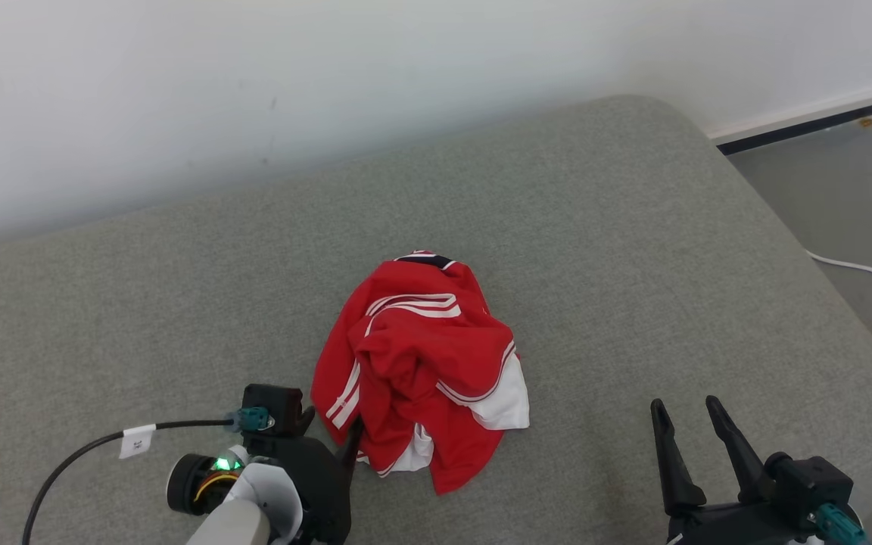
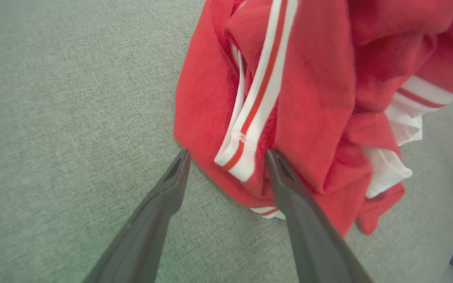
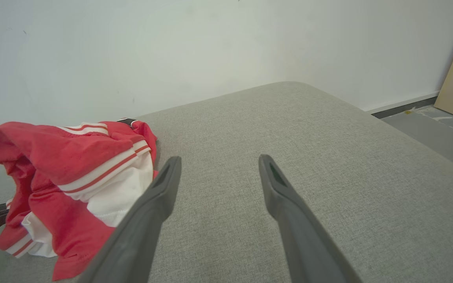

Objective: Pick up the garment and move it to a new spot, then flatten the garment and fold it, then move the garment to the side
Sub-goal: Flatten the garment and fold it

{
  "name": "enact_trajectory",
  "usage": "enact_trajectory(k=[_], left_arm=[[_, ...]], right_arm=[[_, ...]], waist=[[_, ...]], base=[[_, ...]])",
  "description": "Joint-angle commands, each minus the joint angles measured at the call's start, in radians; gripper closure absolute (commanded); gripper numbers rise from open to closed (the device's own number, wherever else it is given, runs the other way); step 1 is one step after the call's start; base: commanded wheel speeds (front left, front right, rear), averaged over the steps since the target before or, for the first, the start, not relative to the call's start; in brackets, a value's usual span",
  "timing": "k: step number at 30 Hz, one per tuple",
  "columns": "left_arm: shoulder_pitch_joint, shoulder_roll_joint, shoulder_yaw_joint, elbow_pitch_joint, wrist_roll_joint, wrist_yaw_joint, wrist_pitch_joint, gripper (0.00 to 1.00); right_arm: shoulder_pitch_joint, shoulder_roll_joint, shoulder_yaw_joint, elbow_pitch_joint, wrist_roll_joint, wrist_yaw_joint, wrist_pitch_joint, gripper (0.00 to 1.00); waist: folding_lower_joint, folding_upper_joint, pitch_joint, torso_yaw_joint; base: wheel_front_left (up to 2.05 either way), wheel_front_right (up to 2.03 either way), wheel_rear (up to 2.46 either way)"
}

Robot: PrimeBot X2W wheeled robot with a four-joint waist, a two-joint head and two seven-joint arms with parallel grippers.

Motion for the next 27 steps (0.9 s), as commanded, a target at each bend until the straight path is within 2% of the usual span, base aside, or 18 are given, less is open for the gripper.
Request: enact_trajectory(k=[1,2,3,4,8,15,22,27], left_arm=[[-0.011,-0.003,-0.004,0.001,-0.007,-0.002,0.005,0.19],[-0.010,-0.005,-0.009,0.002,-0.013,-0.007,0.015,0.54],[-0.009,-0.006,-0.013,0.002,-0.020,-0.010,0.025,0.96],[-0.010,-0.007,-0.017,-0.001,-0.027,-0.014,0.031,1.00],[-0.019,-0.011,-0.038,-0.023,-0.044,-0.027,0.042,1.00],[-0.095,-0.012,-0.071,-0.078,-0.022,-0.032,-0.025,1.00],[-0.299,-0.033,-0.168,-0.155,0.042,-0.035,-0.089,1.00],[-0.456,-0.055,-0.238,-0.196,0.035,-0.035,-0.140,1.00]], right_arm=[[-0.006,0.006,-0.001,0.002,0.003,-0.002,-0.008,0.00],[-0.006,0.007,-0.002,0.004,0.001,-0.002,-0.009,0.00],[-0.007,0.008,-0.002,0.005,0.000,-0.002,-0.008,0.00],[-0.008,0.009,-0.002,0.006,-0.001,-0.002,-0.008,0.00],[-0.013,0.012,0.001,0.010,0.000,-0.002,-0.010,0.00],[-0.021,0.017,0.008,0.017,-0.002,-0.002,-0.011,0.00],[-0.023,0.019,0.015,0.023,0.004,-0.002,-0.018,0.00],[-0.028,0.020,0.024,0.026,0.007,-0.002,-0.018,0.00]], waist=[[0.0000,-0.0001,-0.001,0.003],[0.0000,-0.0001,-0.002,0.005],[0.0000,-0.0001,-0.003,0.007],[0.0000,-0.0001,-0.003,0.009],[0.0000,-0.0001,-0.005,0.016],[0.0000,-0.0001,-0.008,0.024],[0.0000,-0.0001,-0.008,0.029],[0.0000,-0.0001,-0.003,0.024]], base=[[0.00,0.00,0.00],[0.00,0.00,0.00],[0.00,0.00,0.00],[0.00,0.00,0.00],[0.00,0.00,0.00],[0.00,0.00,0.00],[0.00,0.00,0.00],[0.00,0.00,0.00]])
